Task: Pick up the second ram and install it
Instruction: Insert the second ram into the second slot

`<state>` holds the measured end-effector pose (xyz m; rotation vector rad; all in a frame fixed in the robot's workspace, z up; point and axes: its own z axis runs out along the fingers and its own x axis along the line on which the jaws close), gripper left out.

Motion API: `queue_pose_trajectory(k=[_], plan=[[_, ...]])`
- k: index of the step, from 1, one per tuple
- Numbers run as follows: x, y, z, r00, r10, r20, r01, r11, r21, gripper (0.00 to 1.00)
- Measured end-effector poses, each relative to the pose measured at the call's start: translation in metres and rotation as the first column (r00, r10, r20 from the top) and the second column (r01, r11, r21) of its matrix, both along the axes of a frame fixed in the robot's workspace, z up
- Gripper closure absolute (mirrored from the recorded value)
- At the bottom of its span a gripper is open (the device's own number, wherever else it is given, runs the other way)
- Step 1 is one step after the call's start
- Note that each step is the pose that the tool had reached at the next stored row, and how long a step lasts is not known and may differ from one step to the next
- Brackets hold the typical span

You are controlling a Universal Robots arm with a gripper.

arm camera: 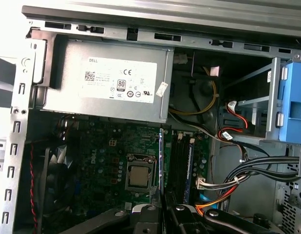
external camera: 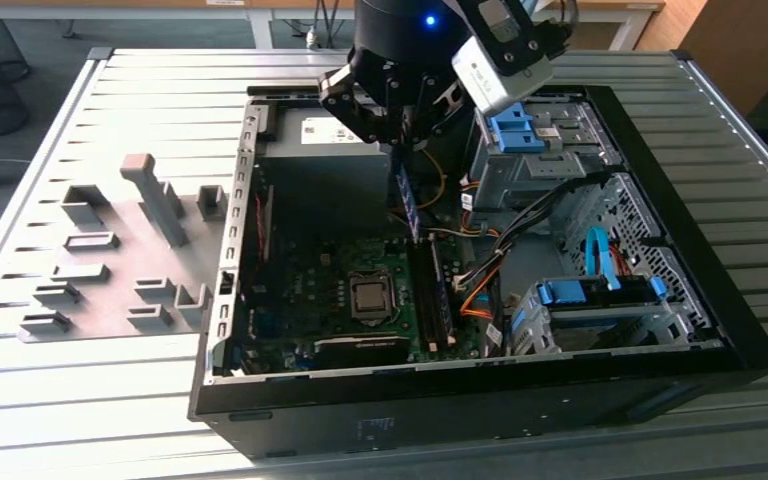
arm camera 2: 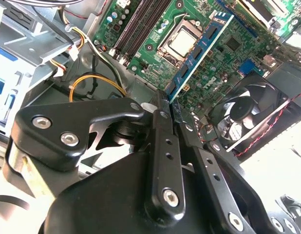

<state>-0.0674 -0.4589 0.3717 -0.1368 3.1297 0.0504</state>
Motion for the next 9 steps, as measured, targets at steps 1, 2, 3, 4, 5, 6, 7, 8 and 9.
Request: queue_pose_trajectory(k=[1, 2, 3, 4, 5, 6, 7, 8, 9], plan=[[0.0, 0.0, 0.0, 1.0, 0.001, 0.0, -0.001, 1.0, 0.0, 0.86], [0.0, 0.0, 0.0, 1.0, 0.001, 0.0, -0.001, 1.0, 0.0001, 0.86], [0.0, 0.0, 0.0, 1.0, 0.002, 0.0, -0.002, 1.0, 0.0002, 0.86], [0.0, 0.0, 0.0, 1.0, 0.003, 0.0, -0.003, 1.0, 0.0001, 0.86], [0.0, 0.0, 0.0, 1.0, 0.003, 0.0, -0.003, 1.0, 0.0002, 0.86], [0.0, 0.0, 0.0, 1.0, 0.004, 0.0, -0.004, 1.0, 0.0002, 0.86], [0.0, 0.0, 0.0, 1.0, 0.005, 0.0, -0.005, 1.0, 0.0002, 0.86], [0.0, 0.0, 0.0, 1.0, 0.005, 0.0001, -0.005, 1.0, 0.0002, 0.86], [0.0, 0.0, 0.0, 1.0, 0.006, 0.0, -0.006, 1.0, 0.0002, 0.86]])
